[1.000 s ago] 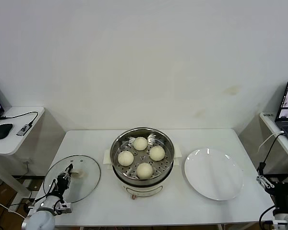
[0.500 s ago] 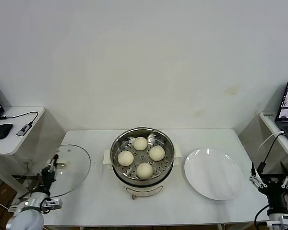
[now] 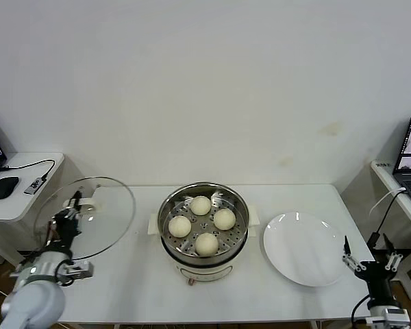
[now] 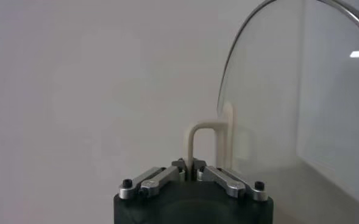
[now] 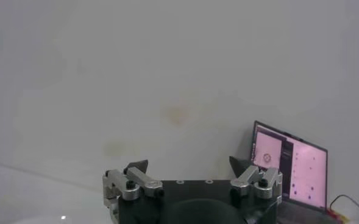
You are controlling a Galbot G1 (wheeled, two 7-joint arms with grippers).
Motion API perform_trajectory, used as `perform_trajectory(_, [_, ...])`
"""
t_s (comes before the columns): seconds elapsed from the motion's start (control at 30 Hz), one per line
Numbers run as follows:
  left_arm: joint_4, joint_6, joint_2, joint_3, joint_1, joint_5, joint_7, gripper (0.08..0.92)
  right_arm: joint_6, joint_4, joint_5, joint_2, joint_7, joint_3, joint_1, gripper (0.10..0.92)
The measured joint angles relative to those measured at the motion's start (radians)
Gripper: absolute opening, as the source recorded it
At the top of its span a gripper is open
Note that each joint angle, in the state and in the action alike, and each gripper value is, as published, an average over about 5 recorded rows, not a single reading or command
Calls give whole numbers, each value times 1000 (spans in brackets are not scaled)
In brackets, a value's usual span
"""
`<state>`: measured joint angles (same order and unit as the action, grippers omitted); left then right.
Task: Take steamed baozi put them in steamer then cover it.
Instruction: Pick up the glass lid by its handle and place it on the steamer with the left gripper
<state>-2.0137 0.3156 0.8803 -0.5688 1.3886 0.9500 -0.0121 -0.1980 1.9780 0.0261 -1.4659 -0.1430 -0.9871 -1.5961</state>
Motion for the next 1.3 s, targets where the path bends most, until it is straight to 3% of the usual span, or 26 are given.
perform_trajectory(0.3, [-52,160,12,267,-164,58,90,132,-4,-25,57,-23,-1,22,16,823])
perform_trajectory(0.67, [-39,309,145,531,-360,218,226,132,-9,-62,121,-41,-5,56,34,823])
perform_trajectory(1.3, [62,377,364,717,-472,406,333,132,-22,-86,163,-48,-3,81,35,823])
